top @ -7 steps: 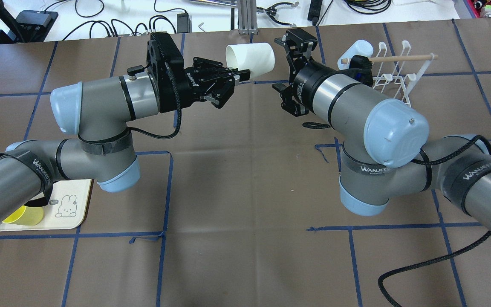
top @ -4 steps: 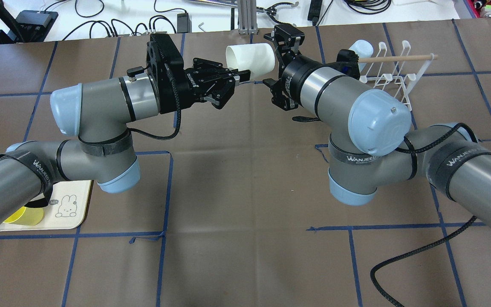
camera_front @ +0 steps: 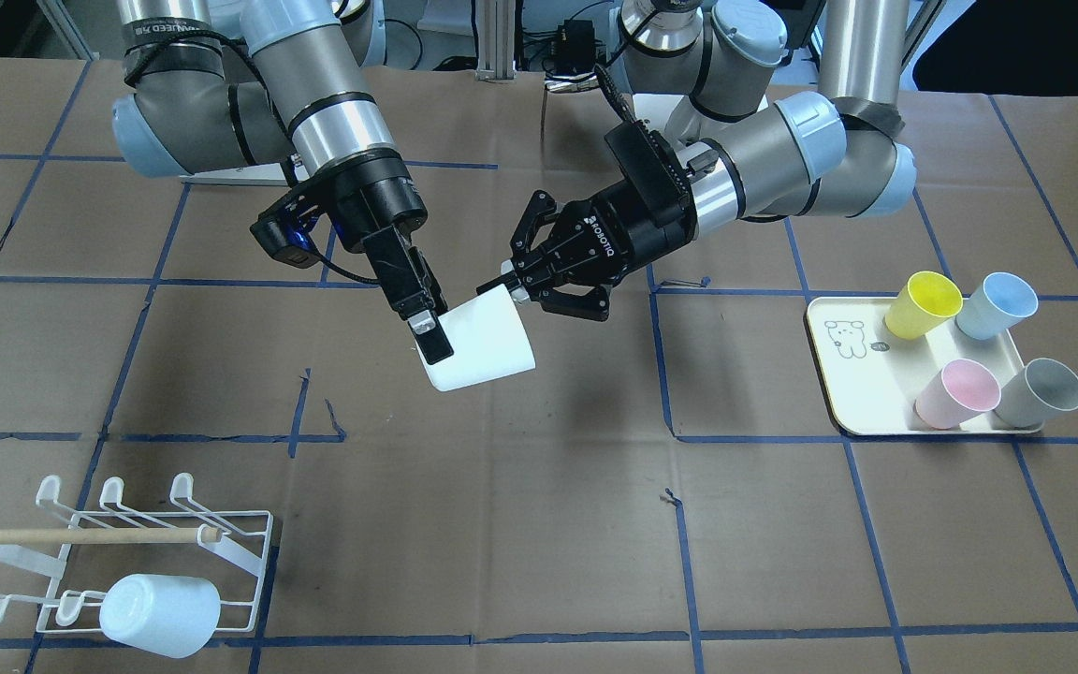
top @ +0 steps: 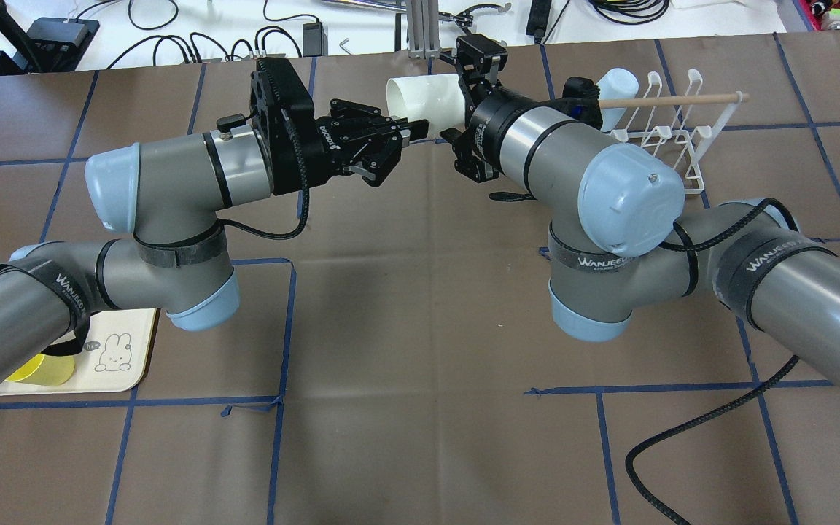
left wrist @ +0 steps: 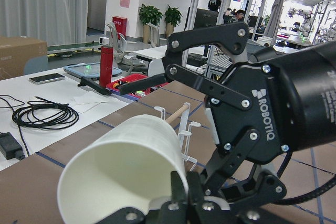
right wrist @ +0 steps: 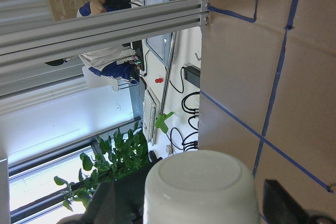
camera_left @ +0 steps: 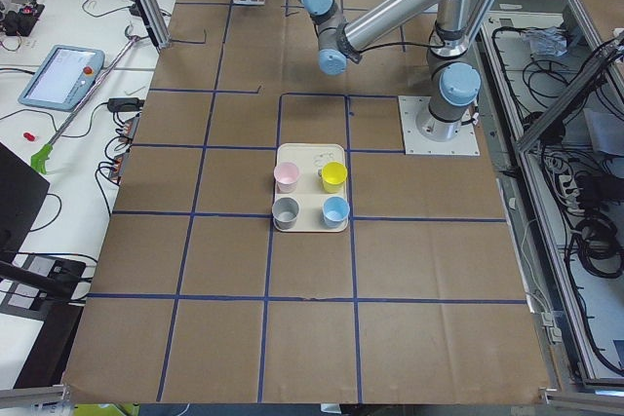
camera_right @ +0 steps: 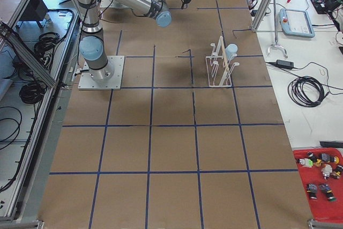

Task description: Transfer IKEA cup to right arm and place on rack

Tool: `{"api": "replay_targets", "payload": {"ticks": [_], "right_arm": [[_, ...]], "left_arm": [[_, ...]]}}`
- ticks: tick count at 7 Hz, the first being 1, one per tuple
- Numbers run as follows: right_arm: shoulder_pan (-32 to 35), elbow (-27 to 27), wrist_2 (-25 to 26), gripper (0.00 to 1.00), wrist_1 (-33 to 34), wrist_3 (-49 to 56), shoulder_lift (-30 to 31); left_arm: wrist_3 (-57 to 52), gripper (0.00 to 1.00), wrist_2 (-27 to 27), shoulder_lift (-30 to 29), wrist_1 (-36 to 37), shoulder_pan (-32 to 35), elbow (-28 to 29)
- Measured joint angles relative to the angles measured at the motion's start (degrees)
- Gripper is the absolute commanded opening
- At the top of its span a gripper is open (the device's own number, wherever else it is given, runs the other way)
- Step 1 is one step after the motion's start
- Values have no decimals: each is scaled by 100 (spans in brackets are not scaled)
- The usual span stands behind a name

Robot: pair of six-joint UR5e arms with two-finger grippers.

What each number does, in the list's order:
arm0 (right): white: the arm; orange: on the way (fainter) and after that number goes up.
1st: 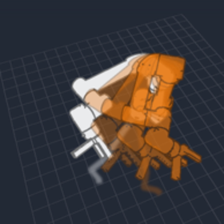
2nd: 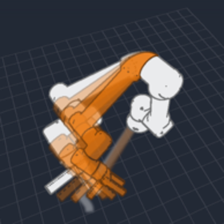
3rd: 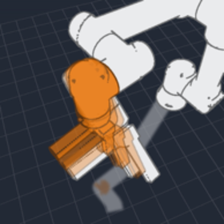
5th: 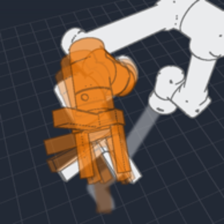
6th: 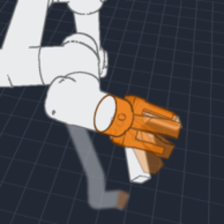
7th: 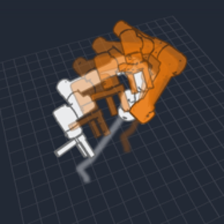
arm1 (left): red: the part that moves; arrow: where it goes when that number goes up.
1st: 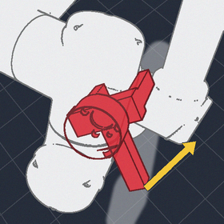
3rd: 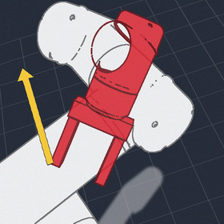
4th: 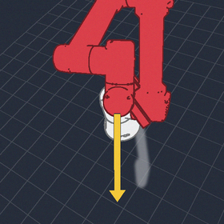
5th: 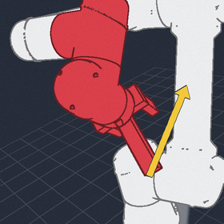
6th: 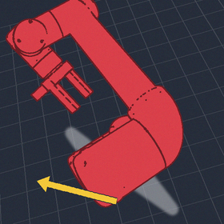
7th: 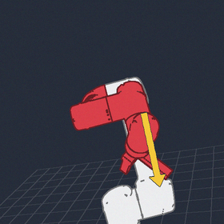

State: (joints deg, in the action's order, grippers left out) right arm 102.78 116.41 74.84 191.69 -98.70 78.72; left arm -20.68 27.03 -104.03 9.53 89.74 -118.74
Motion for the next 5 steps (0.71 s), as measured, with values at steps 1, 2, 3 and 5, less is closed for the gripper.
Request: {"api": "replay_targets", "payload": {"ticks": [1, 2, 3, 5], "right_arm": [[29, -6, -2, 99, 2, 0, -32], [52, -9, -6, 90, 6, 0, -49], [62, -12, -10, 74, 8, 2, -54], [60, -13, -41, 54, 20, 20, -58]], "left_arm": [[18, 10, 0, 3, 0, 0, 0], [35, 10, -3, 5, 3, 0, 0], [45, 11, -5, 5, 4, 0, 0], [54, 13, -6, 12, 4, 0, -6]]}}
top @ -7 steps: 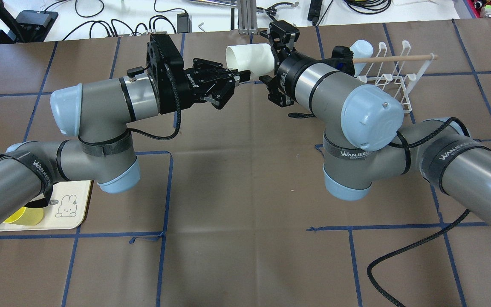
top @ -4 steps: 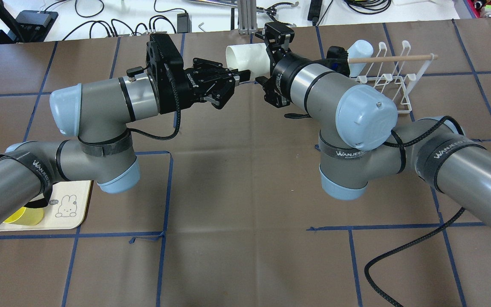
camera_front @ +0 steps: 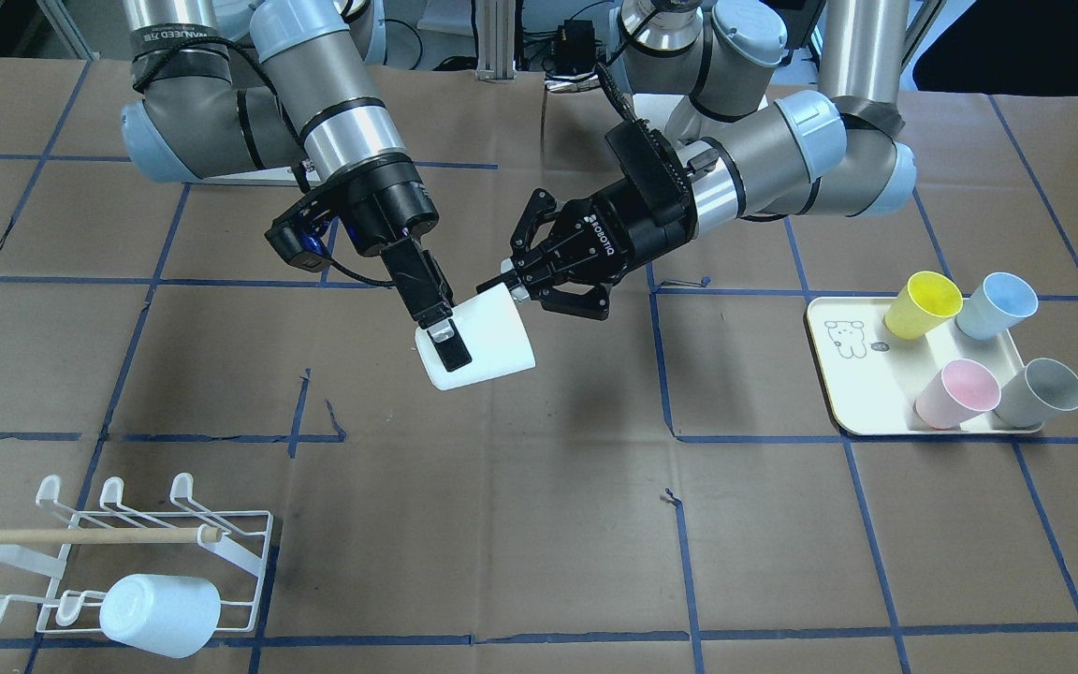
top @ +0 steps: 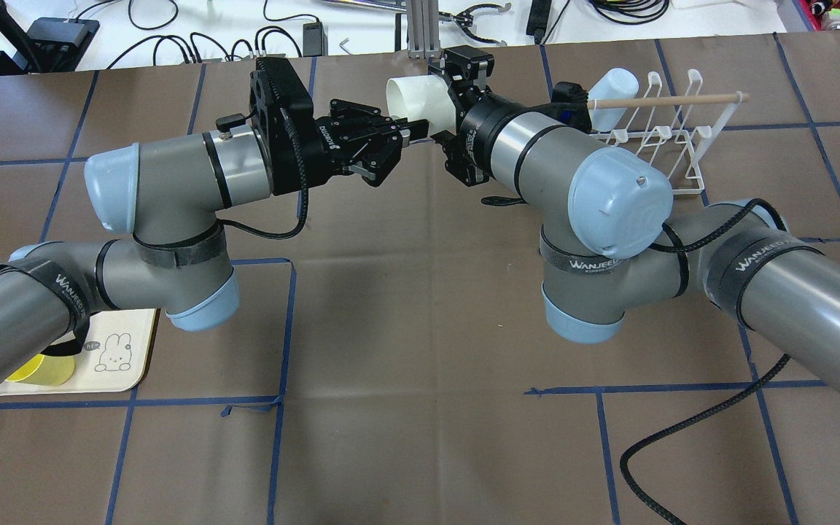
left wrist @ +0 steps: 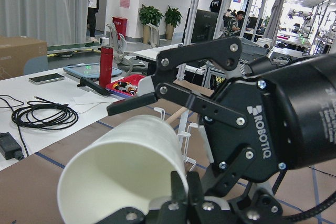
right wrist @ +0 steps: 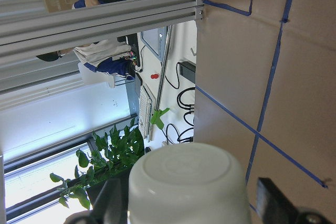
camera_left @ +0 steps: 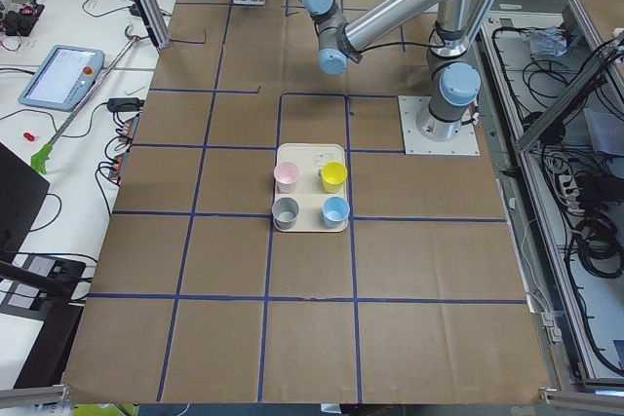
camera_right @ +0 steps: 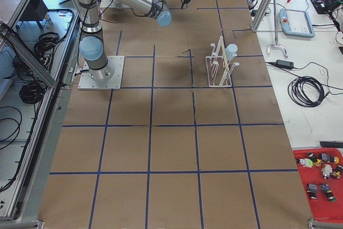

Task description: Transfer IKEA cup to right arm and place on rack

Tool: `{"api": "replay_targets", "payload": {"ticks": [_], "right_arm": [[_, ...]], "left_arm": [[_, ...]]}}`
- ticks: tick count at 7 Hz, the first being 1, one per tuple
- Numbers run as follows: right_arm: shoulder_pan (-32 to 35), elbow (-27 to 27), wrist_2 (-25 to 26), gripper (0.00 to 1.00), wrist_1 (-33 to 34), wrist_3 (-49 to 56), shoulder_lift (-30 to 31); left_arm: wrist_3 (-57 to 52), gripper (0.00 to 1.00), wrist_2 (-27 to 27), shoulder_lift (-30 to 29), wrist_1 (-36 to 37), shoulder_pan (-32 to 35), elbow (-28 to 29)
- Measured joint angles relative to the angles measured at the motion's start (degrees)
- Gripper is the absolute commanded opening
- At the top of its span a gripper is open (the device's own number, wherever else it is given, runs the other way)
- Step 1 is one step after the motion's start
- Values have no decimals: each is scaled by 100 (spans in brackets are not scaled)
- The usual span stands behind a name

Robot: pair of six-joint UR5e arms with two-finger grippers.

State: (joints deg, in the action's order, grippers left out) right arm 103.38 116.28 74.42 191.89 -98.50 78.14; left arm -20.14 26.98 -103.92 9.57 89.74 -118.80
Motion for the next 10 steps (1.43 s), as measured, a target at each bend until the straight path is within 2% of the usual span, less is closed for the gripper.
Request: {"api": "replay_targets", "payload": {"ticks": [1, 2, 3, 4, 5, 8, 10], "right_arm": [[-2, 0, -23, 49, 21, 21, 0], [-3, -1, -37, 47, 39, 43, -1], [-1, -1, -49, 47, 49, 61, 0], [-1, -3, -48, 47, 52, 70, 0], [0, -10, -50, 45, 54, 74, 0], [-1, -30, -58, 38, 58, 83, -6], [-69, -156, -56, 26, 57, 141, -43]], "left_arm": [[1, 29, 0, 6, -4, 0, 0], [2, 52, 2, 11, -6, 0, 2], [13, 82, 14, 15, -6, -1, 11], [29, 93, 29, 18, -2, -5, 27], [39, 98, 41, 20, 0, -8, 48], [117, 98, 59, 35, 4, -61, 72], [140, 98, 42, 69, 1, -368, 45]]}}
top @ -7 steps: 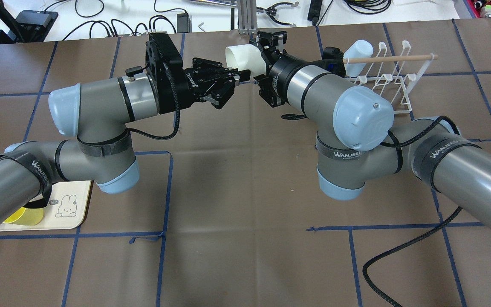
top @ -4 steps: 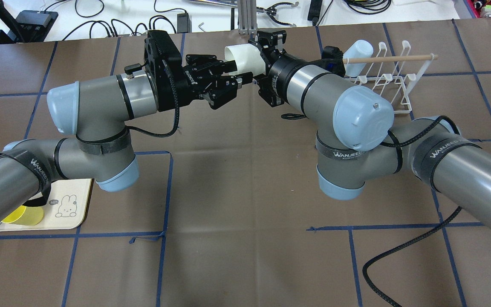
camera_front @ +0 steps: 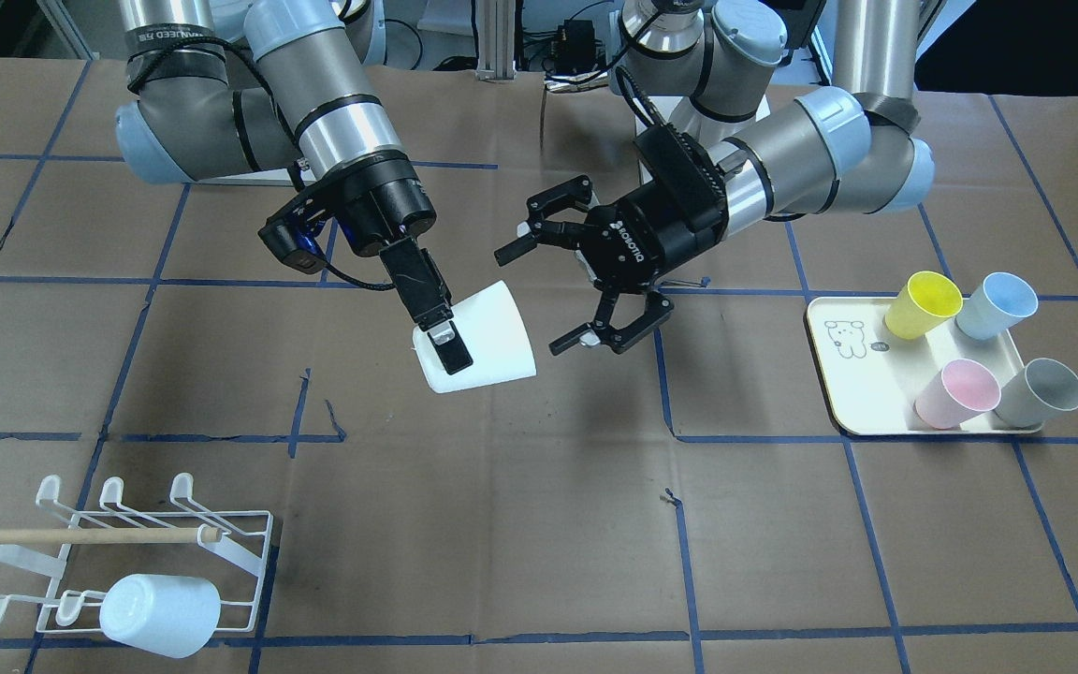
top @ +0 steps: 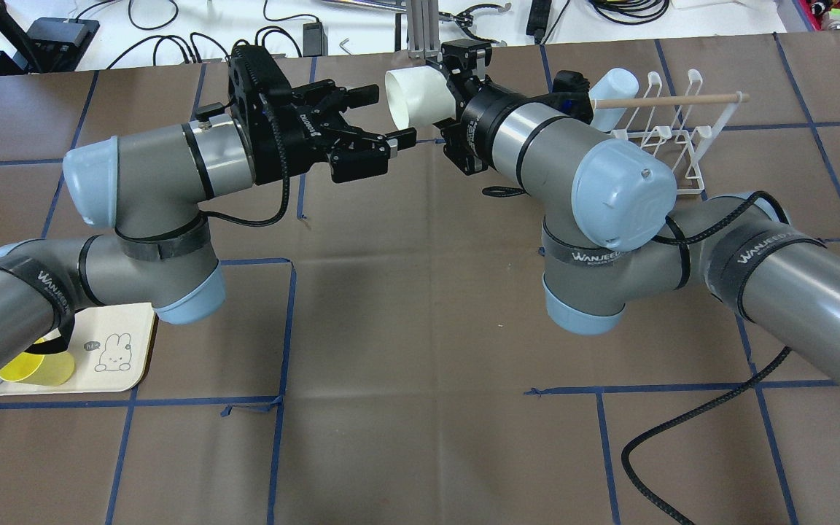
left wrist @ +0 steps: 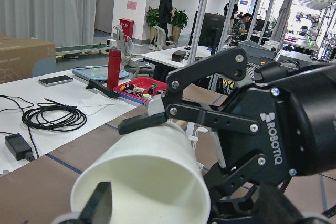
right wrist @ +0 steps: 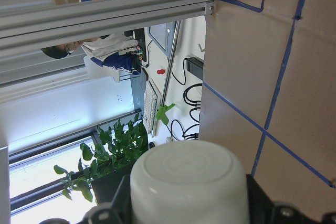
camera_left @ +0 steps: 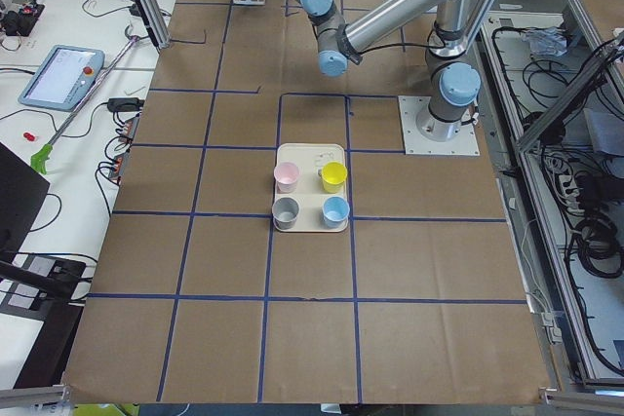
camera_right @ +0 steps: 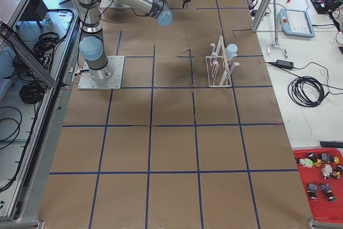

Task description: Transfer IKEA cup to right arm and place on rack

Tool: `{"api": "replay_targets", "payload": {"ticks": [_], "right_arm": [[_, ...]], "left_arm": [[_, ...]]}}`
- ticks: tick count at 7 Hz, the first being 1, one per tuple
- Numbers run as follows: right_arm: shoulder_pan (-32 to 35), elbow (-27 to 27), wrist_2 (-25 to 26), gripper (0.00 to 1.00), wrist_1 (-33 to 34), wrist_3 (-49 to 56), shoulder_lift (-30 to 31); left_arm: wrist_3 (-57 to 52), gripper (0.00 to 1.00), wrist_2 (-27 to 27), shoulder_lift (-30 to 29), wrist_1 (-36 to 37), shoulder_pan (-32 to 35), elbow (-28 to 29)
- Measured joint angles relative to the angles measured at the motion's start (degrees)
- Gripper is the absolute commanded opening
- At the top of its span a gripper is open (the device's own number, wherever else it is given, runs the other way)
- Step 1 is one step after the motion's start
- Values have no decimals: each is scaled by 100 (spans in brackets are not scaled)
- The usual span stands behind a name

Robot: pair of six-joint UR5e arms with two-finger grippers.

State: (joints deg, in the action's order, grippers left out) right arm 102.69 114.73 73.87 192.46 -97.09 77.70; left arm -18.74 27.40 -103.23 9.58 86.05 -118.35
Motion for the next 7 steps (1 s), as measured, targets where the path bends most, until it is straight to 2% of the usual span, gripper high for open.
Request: {"api": "replay_targets", "payload": {"ticks": [2, 4, 6, 7], "right_arm": [[-368, -94, -6, 23, 109, 621, -122], [-938, -115, -17, 23, 236, 1853, -175], [-1465, -158, 26, 22, 277, 3529, -214], [-1687, -160, 53, 22, 282, 4446, -253]], "left_arm": [[12, 99, -36, 63, -10, -616, -21], [120, 99, 197, 58, -77, -911, 64], [670, 99, 1235, 24, -229, -914, 338], [799, 99, 1676, 44, -546, -888, 468]]}}
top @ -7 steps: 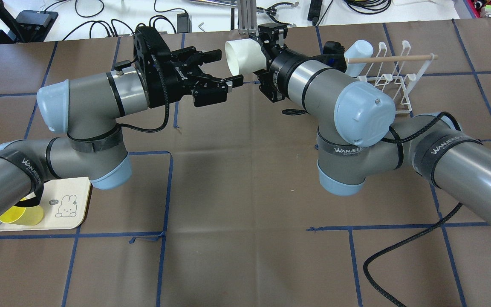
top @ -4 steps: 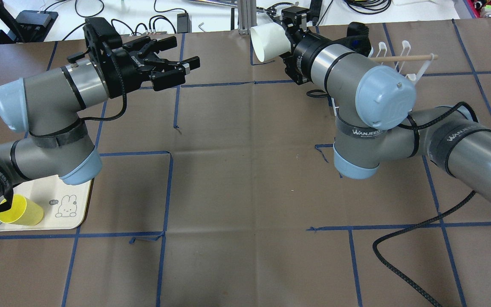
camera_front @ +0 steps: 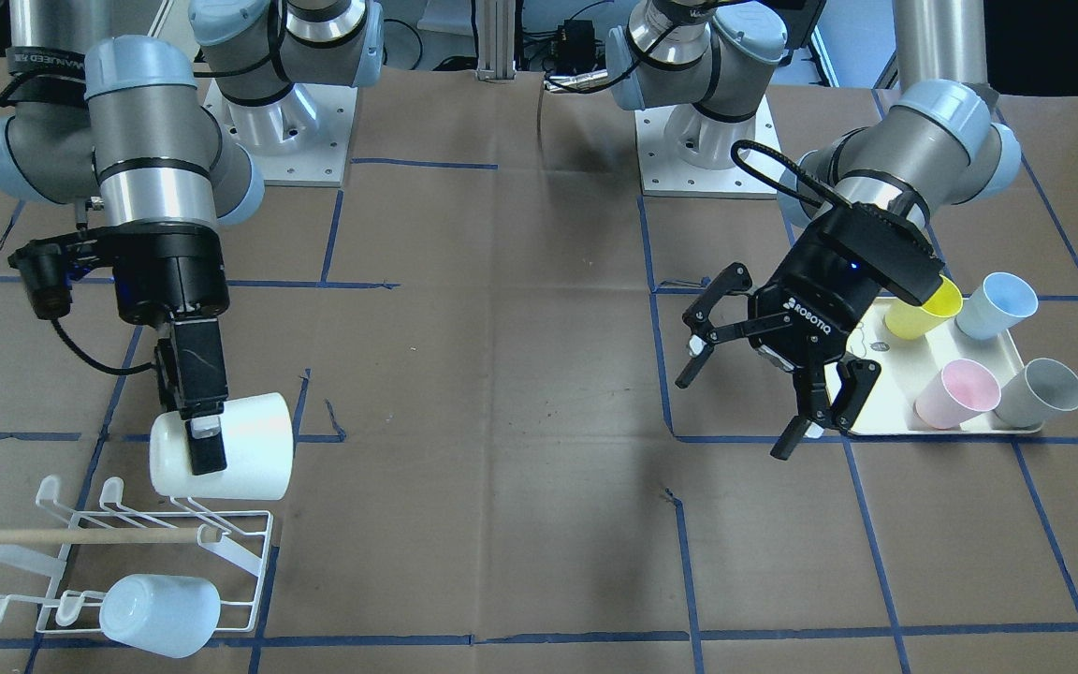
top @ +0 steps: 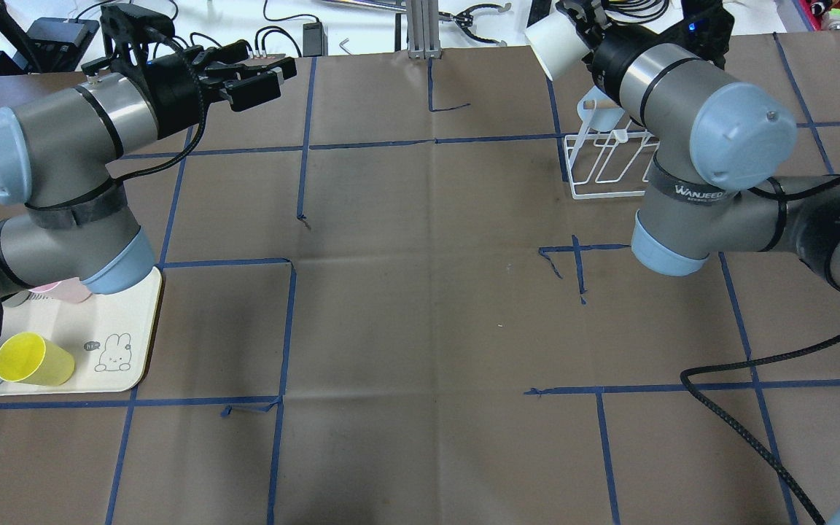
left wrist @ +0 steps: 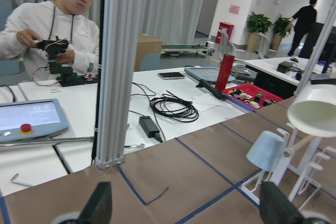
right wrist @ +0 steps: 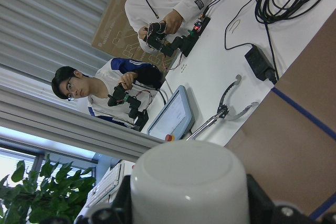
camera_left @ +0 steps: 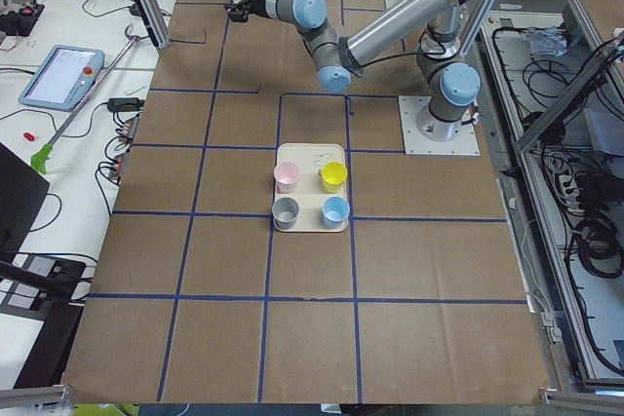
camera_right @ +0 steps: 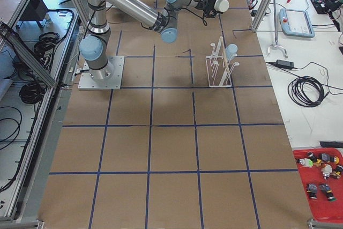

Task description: Transfer IKEA cup to right arm and place on rack

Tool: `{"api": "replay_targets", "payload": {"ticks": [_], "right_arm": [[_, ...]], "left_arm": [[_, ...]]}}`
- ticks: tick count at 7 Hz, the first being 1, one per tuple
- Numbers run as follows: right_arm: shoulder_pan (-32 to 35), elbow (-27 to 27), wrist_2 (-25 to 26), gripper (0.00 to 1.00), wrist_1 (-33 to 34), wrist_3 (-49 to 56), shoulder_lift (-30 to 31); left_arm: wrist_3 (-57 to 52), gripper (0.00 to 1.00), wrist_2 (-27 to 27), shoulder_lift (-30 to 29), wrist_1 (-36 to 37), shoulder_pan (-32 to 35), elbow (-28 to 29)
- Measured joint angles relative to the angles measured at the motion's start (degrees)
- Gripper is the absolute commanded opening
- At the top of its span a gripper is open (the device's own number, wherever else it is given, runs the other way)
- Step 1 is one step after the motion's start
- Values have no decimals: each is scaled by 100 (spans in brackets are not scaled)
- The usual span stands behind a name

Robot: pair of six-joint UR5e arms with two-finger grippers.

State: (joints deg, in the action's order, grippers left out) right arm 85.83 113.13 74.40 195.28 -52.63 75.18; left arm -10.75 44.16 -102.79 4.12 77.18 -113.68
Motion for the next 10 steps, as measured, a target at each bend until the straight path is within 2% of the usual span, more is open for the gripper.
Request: {"api": "replay_targets", "payload": {"ticks": [2, 4, 5, 8, 9, 10], "right_arm": [[-521, -21, 31, 20, 4, 1486, -160], [-960, -151, 23, 20, 10, 2573, -395], [-1077, -347, 17, 20, 11, 3133, -595], [-1380, -1097, -54, 19, 38, 4083, -1309], [-1437, -1327, -75, 19, 45, 4360, -1559], [-1496, -1466, -88, 19, 50, 4571, -1739]], "left_arm": [[65, 99, 1183, 121, -1112, 204, 283], [235, 99, 2632, 319, -2998, 658, 938], [398, 99, 3149, 457, -4159, 846, 1336], [541, 99, 3838, 915, -7251, 992, 2156], [546, 99, 4029, 984, -7916, 995, 2281], [549, 99, 4212, 1029, -8288, 998, 2330]]}}
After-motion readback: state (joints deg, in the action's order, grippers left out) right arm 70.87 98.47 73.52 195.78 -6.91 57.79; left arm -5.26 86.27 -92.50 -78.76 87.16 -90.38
